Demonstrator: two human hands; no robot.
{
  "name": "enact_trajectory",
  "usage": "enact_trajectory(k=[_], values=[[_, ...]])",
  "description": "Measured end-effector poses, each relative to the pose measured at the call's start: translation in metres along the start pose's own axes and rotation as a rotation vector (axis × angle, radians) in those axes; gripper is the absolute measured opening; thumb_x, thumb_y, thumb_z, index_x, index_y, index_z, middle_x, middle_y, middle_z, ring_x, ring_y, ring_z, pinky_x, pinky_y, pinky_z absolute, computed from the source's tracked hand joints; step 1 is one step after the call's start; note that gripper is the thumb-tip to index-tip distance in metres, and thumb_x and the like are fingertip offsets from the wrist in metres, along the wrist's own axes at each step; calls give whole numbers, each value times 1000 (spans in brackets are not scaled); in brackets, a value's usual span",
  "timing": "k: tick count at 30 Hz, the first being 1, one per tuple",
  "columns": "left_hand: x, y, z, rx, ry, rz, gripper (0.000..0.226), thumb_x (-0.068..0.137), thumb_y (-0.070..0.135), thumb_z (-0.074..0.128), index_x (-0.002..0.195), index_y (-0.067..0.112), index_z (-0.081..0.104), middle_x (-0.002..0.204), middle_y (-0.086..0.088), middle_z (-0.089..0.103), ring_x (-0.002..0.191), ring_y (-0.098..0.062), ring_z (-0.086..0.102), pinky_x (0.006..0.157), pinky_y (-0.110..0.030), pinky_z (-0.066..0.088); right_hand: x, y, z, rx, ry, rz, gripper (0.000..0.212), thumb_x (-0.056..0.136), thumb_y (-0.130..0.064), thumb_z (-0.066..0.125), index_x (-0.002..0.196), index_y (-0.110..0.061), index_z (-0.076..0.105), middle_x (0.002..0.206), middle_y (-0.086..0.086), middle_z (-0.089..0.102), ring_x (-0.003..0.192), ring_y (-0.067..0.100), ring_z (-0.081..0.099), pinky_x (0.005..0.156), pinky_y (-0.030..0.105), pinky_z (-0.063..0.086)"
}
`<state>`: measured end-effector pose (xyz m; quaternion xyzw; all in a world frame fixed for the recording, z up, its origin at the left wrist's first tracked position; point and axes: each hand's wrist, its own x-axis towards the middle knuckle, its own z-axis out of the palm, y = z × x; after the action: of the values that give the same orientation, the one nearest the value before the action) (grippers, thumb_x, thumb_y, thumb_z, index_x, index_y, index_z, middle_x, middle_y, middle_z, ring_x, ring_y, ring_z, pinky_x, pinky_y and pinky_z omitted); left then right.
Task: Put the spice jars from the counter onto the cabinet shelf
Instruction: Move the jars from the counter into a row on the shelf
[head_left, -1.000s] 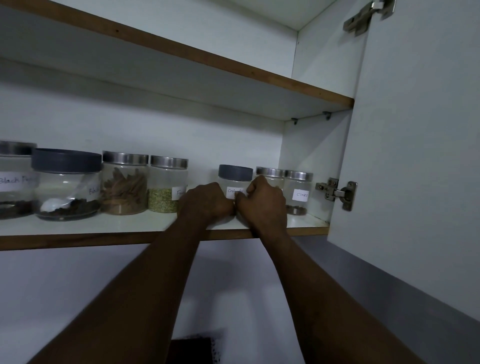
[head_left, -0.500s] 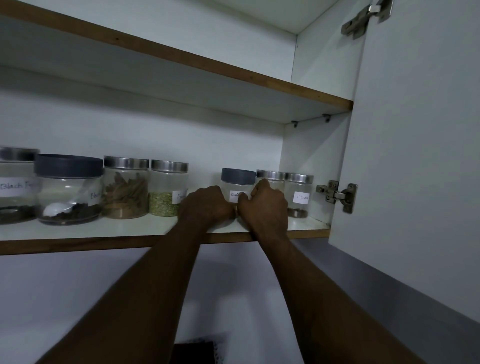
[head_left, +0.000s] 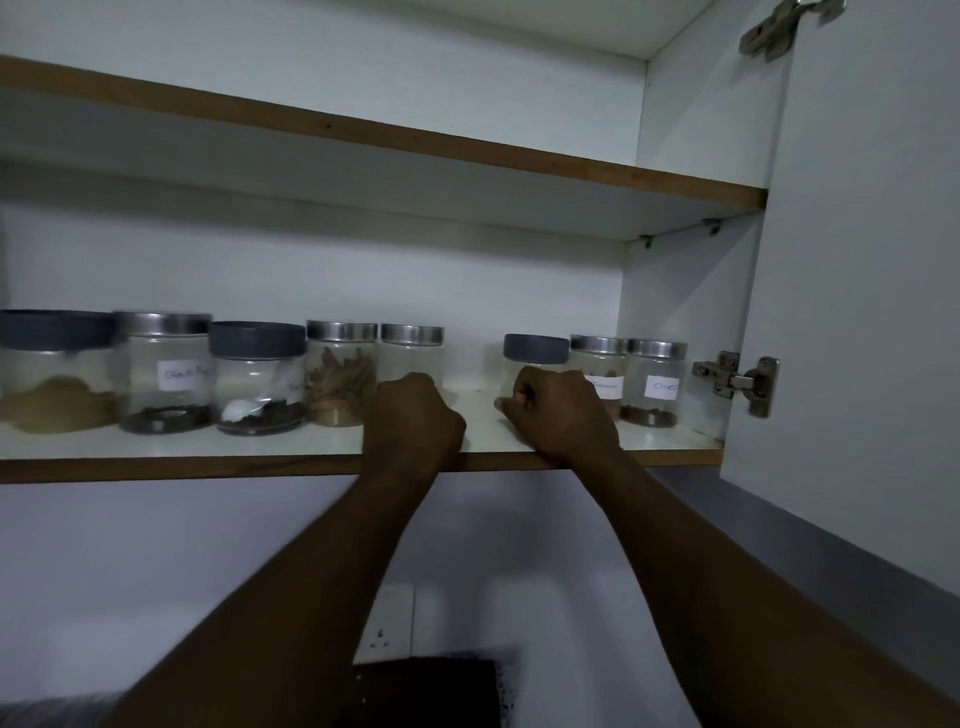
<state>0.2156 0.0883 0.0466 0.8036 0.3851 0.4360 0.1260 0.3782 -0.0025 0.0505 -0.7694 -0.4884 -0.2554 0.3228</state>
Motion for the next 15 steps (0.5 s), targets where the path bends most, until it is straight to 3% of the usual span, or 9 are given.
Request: enact_trajectory(k=[3, 5, 8, 11, 15], values=[[-2, -15, -16, -35, 31, -82, 25, 75, 14, 76, 96, 2, 69, 98, -14, 71, 92, -28, 67, 67, -27, 46, 3, -23, 9, 84, -131, -32, 25, 85, -47, 76, 95, -28, 63, 88, -7, 70, 84, 14, 64, 66, 28, 45], [-2, -16, -19, -73, 34, -111, 31, 76, 13, 78, 101, 0, 67, 104, -16, 70, 98, -30, 67, 78, -31, 54, 4, -40, 21, 147, -156, -71, 47, 83, -42, 78, 122, -25, 60, 110, -3, 71, 101, 18, 66, 76, 29, 47], [-3, -12, -16, -86, 66, -113, 36, 79, 12, 77, 110, -1, 64, 111, -17, 69, 104, -31, 67, 82, -32, 53, 11, -57, 29, 167, -270, -40, 85, 85, -33, 74, 157, -22, 31, 147, 4, 57, 130, 26, 56, 101, 36, 48], [1, -11, -14, -71, 50, -126, 50, 79, 16, 80, 120, -2, 59, 117, -17, 67, 108, -31, 66, 84, -33, 52, 17, -57, 26, 217, -393, 1, 98, 89, -32, 72, 164, -26, 8, 156, 4, 48, 137, 30, 51, 108, 42, 46], [12, -11, -9, 13, -87, -159, 64, 78, 30, 80, 128, 2, 51, 125, -18, 63, 114, -35, 62, 88, -38, 51, 9, -59, 21, 278, -364, -23, 96, 88, -29, 73, 162, -29, 12, 153, 2, 52, 133, 31, 55, 106, 43, 48]])
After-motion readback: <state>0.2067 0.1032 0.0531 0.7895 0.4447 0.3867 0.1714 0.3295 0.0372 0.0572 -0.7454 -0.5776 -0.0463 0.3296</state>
